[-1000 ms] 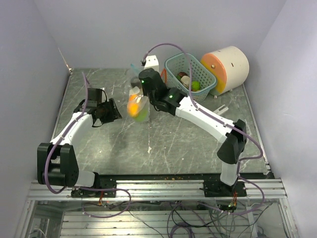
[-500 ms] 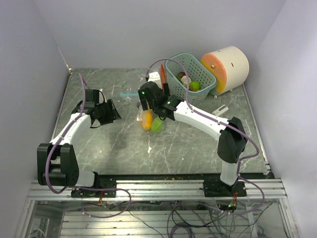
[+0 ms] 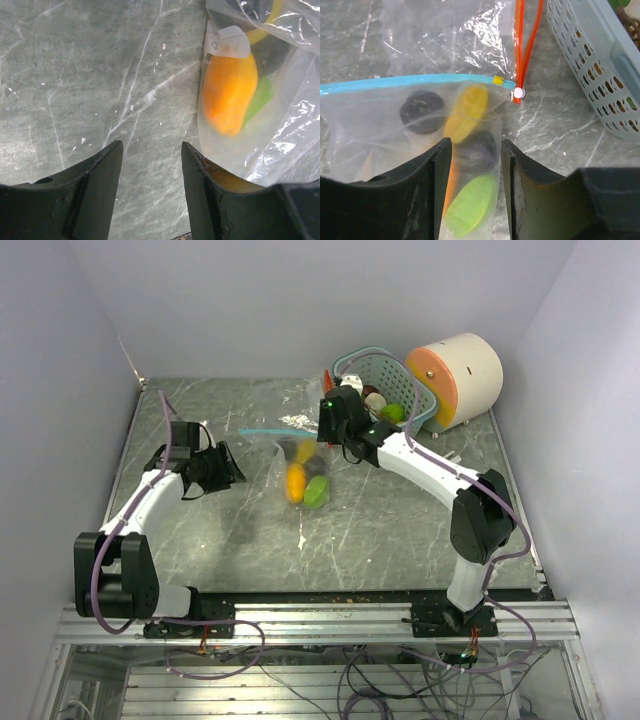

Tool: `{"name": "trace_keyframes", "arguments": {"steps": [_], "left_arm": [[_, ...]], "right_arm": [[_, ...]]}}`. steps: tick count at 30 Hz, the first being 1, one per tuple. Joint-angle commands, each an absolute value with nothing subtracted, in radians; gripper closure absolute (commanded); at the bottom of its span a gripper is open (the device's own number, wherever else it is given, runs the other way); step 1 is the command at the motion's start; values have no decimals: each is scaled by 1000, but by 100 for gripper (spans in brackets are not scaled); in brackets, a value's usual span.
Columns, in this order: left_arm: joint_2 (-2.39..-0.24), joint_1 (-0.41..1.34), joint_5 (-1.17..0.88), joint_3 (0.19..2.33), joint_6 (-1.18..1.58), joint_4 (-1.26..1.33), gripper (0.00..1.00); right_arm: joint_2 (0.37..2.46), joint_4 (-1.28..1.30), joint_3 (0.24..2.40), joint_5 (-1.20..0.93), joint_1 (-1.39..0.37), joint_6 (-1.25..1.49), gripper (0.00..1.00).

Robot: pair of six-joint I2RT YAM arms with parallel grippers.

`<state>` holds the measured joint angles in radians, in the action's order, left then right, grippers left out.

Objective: Open the zip-top bag and remove the fake food
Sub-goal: Place the zipper food storage bag at the center of the board, then move the zipper food storage bag to the center of the board.

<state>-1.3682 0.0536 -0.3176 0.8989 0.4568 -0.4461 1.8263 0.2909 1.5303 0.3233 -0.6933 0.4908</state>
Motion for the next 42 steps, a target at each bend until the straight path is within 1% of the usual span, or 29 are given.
{"name": "trace_keyframes", "arguments": {"steps": [1, 6, 12, 16, 22, 27, 31, 35, 37, 42], "left_arm": [[-1313, 39, -318, 928, 452, -463, 39], [-1262, 40, -242, 985, 430, -508, 39], [-1271, 40, -264, 993, 434, -513, 38], [-1261, 39, -253, 1003, 431, -521, 39], [-1256, 39, -237, 1016, 421, -539, 38], [-1241, 39, -227, 1012, 420, -542, 38], [-1235, 40, -220, 1020, 418, -545, 38], [-1236, 39, -241, 1024, 425, -531, 39], [-1235, 40, -253, 1033, 414, -524, 42], [-1218, 41, -234, 1061, 385, -533, 50]], "right_arm": [[1877, 309, 1513, 270, -709, 494, 57], [1889, 343, 1413, 377, -779, 438, 62], [1895, 325, 1294, 321, -836, 484, 67], [1922, 328, 1316, 280, -910, 481, 67], [1992, 268, 1396, 133, -982, 489, 67], [2002, 268, 1483, 118, -1001, 447, 66], [1902, 221, 1484, 163, -959, 401, 58], [1821, 181, 1452, 133, -843, 408, 44], [1805, 167, 1424, 101, -771, 423, 37], [1852, 142, 1406, -6, -650, 428, 28]]}}
